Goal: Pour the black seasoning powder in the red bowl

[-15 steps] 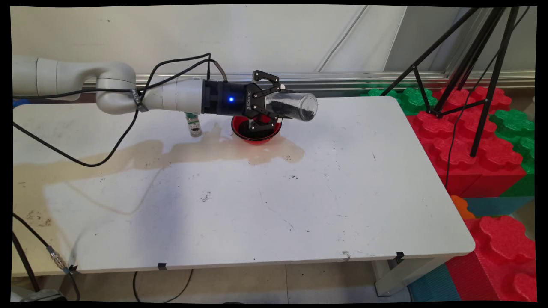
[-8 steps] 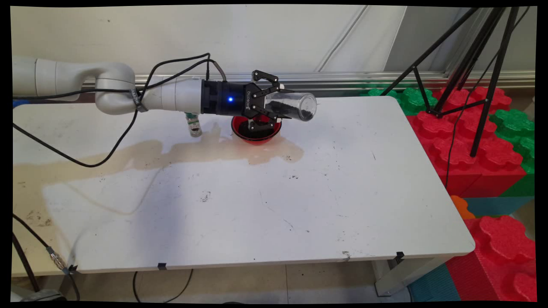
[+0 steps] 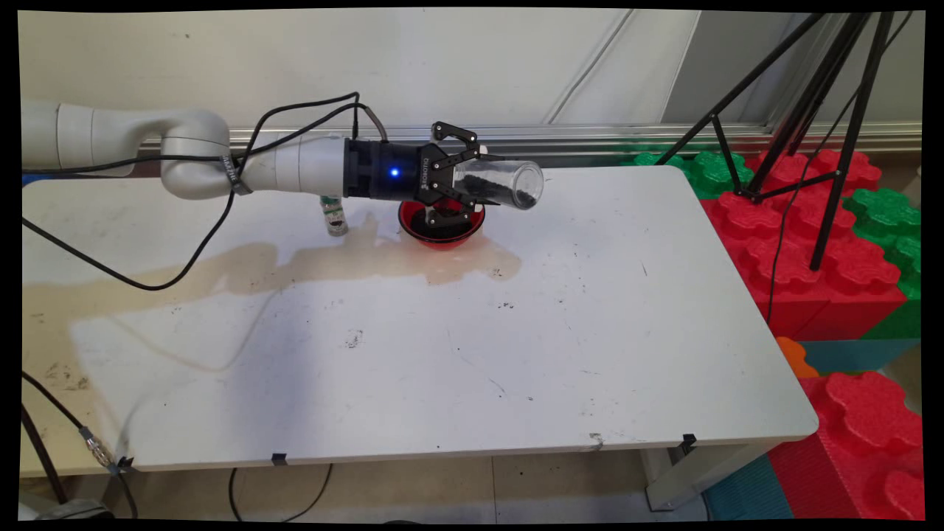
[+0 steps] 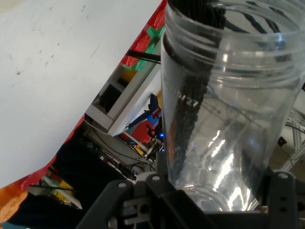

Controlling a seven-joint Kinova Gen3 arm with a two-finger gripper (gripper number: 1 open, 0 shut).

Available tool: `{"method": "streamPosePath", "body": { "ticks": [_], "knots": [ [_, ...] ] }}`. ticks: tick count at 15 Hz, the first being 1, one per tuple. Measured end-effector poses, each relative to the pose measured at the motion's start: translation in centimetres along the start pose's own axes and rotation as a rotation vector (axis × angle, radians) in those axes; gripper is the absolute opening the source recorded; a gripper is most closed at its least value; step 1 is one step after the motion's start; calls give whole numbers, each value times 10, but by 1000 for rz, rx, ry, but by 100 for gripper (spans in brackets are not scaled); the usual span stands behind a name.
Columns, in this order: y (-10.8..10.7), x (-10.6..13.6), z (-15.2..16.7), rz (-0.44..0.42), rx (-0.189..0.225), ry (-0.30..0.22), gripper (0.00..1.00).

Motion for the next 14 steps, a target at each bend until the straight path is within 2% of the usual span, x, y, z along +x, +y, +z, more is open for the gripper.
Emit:
{"method": "streamPosePath", "body": {
  "ticks": [7, 14],
  "knots": [
    [-3, 3, -3, 50, 7, 0, 0],
    [-6, 11, -6, 155, 30, 2, 0]
  ]
}}
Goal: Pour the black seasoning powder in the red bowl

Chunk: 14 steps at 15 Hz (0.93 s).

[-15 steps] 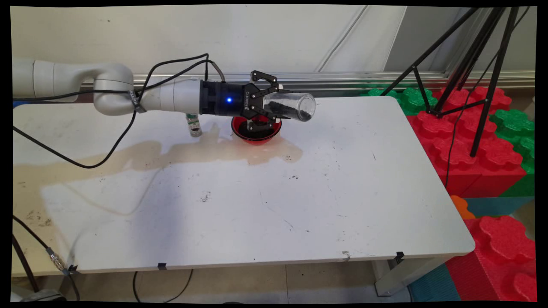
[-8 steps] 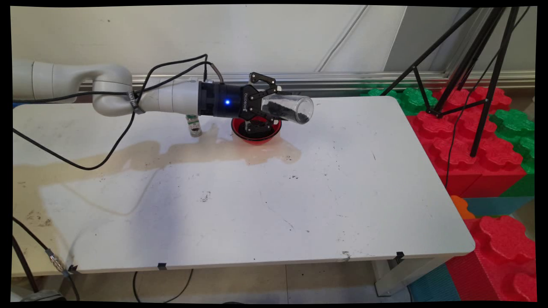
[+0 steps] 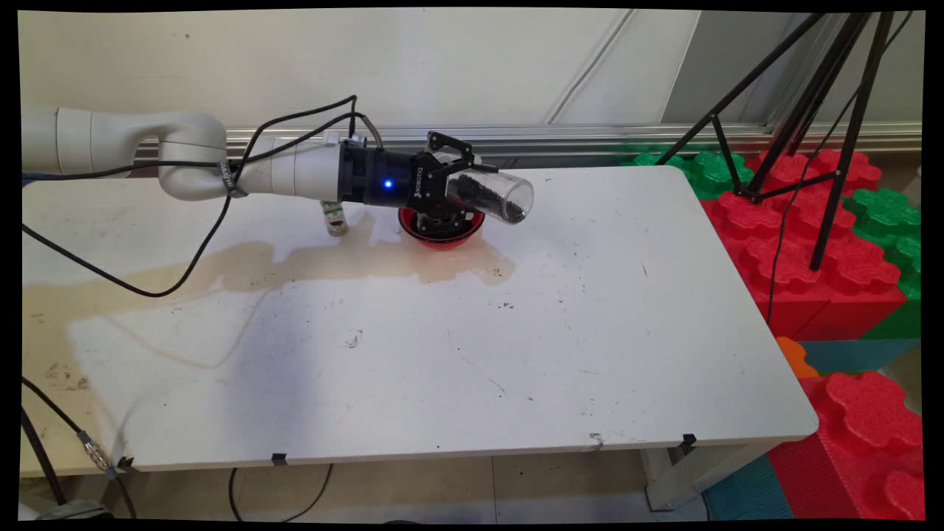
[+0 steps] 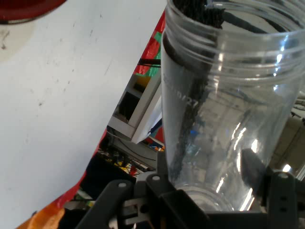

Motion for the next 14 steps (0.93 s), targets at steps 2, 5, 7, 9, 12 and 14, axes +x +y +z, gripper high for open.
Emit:
{"method": "streamPosePath", "body": {
  "ticks": [2, 5, 7, 9, 12, 14],
  "knots": [
    [-1, 1, -1, 45, 11, -3, 0],
    [-3, 3, -3, 124, 31, -8, 0],
    [-5, 3, -5, 182, 45, -13, 0],
    [-6, 5, -7, 257, 60, -17, 0],
    [-6, 7, -11, 374, 79, -24, 0],
    [-6, 7, -13, 456, 88, -31, 0]
  ]
}}
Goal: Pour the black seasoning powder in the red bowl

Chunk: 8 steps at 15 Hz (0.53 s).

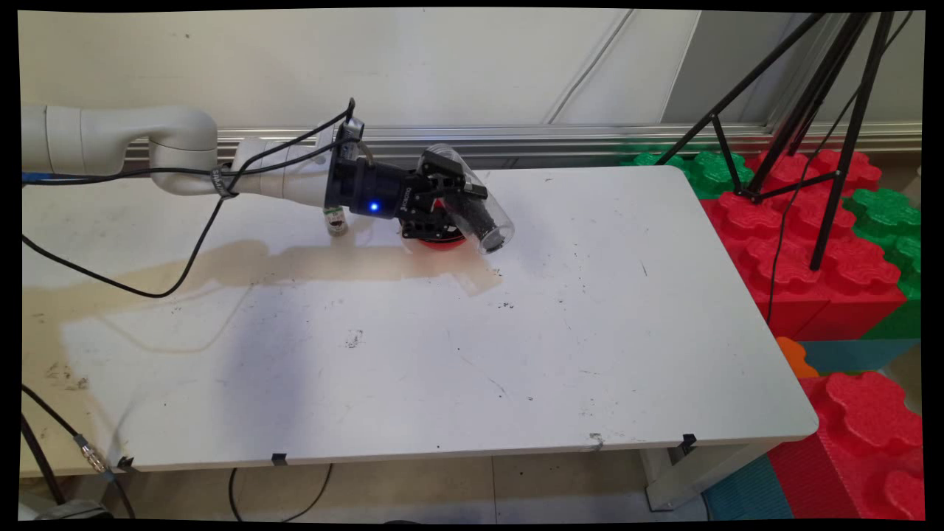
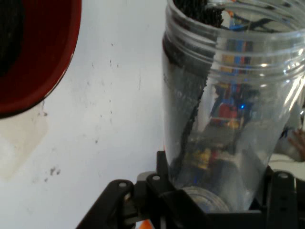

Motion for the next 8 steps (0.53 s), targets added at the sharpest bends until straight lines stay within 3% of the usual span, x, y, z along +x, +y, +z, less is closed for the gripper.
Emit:
{"method": "streamPosePath", "body": {
  "ticks": [8],
  "knots": [
    [1, -4, -9, 320, 22, -29, 0]
  ]
}}
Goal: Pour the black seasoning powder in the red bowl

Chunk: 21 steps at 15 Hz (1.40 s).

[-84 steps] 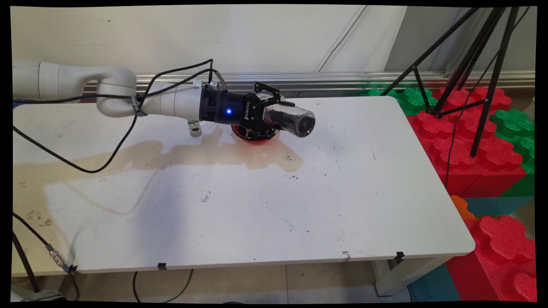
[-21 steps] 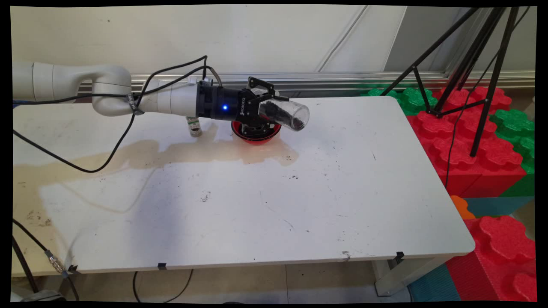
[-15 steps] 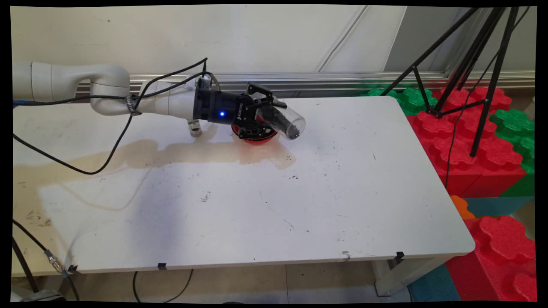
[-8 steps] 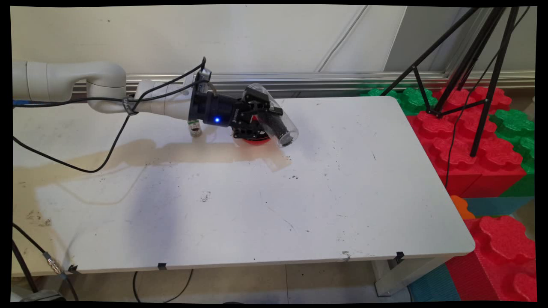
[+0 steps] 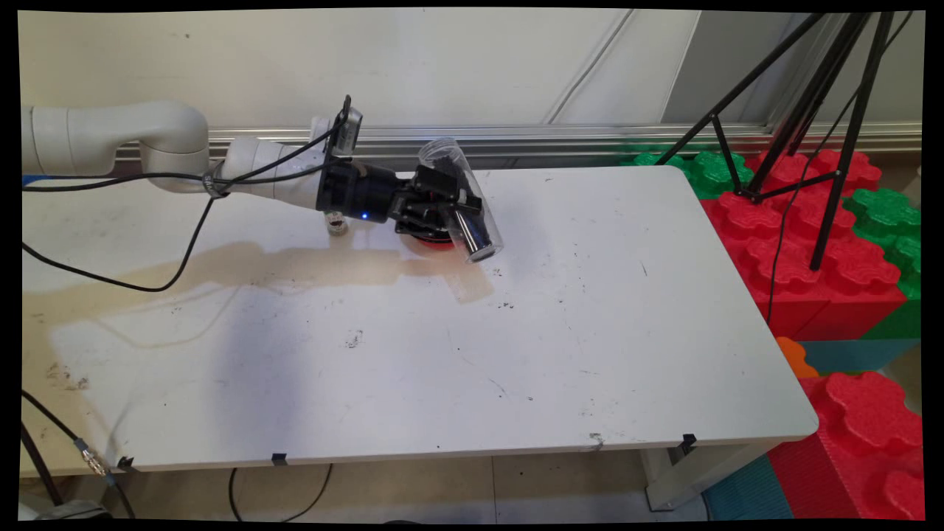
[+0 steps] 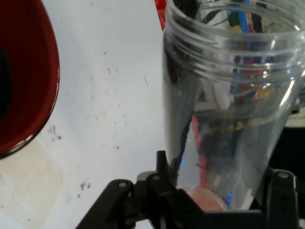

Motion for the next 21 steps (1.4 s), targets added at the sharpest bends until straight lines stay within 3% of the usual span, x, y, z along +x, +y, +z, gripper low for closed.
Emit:
{"method": "streamPosePath", "body": {
  "ticks": [10, 21],
  "knots": [
    [8, -14, -16, 443, 22, -39, 0],
    [23, -35, -35, 803, 42, -78, 0]
  ]
}}
